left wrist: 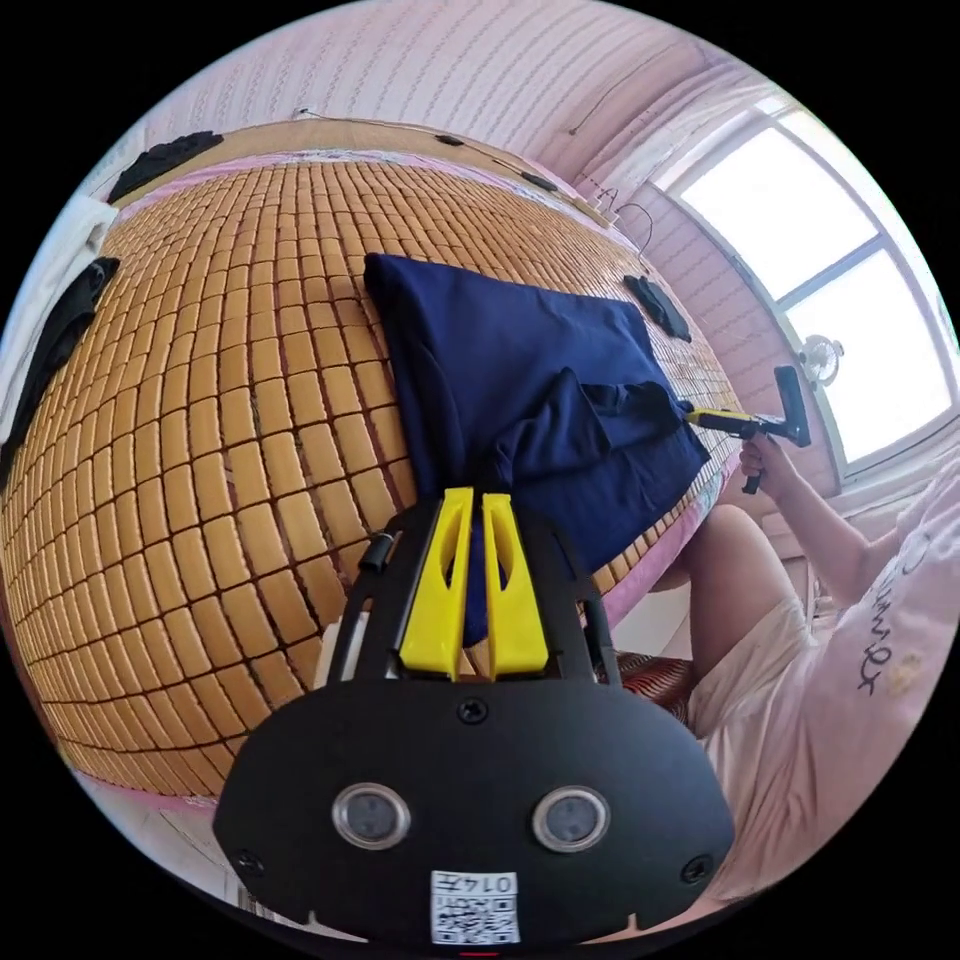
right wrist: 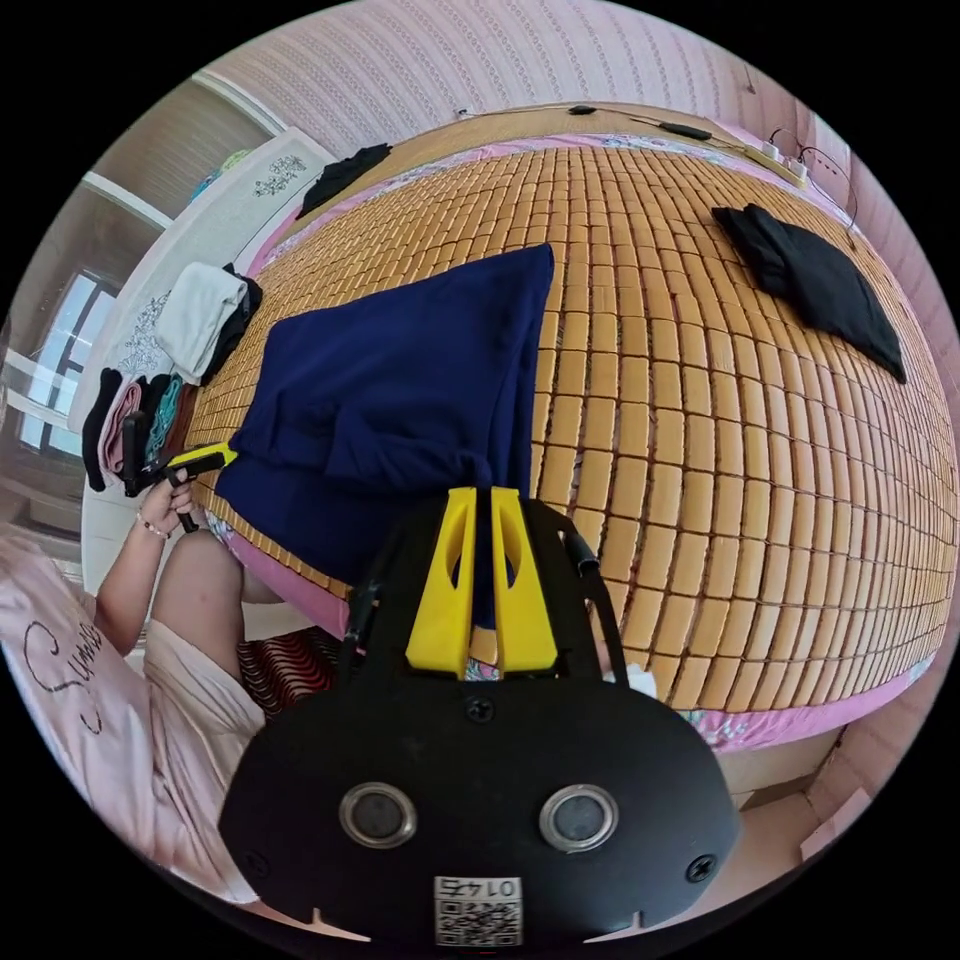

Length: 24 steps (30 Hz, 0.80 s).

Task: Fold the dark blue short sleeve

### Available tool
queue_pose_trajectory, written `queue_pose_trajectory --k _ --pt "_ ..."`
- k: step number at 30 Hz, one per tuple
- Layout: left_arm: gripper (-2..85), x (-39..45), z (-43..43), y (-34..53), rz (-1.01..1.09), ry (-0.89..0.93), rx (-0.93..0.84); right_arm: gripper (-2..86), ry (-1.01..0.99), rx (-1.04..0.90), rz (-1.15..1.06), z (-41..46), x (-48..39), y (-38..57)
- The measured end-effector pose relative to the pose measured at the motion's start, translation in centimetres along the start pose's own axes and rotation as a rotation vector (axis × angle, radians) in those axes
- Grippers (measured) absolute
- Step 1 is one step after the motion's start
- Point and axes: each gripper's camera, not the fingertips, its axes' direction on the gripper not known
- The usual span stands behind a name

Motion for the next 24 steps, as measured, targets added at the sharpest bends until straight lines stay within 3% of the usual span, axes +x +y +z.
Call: queue_pose_trajectory --k 5,12,15,17,18,24 --pt "0.3 3.5 -3.7 3.3 -0.014 -0.198 0.114 1.9 0.258 0.083 -0.045 -1.3 -5.0 3.2" --pt "5.3 10.8 1.1 -0.2 0.150 -0.169 0.111 10.6 0.051 0.125 -0.140 3.6 -12.4 0.6" --pt "6.2 12.0 5.1 -2.8 0.125 -0.199 0.057 8.8 0.132 0.087 -0.165 7.3 -14.9 -1.2" --pt "3.9 12.0 7.6 -3.6 0.100 -0.230 -0.011 2.0 0.253 0.038 -0.162 10.4 -15.5 -1.9" --pt "1.9 11.7 9.2 -3.7 0.085 -0.226 -0.071 1.5 0.253 0.019 -0.164 10.9 -15.4 -2.0" --pt "-0.9 13.8 6.7 0.6 0.196 -0.212 0.011 -0.4 0.145 0.077 -0.266 9.4 -15.9 1.2"
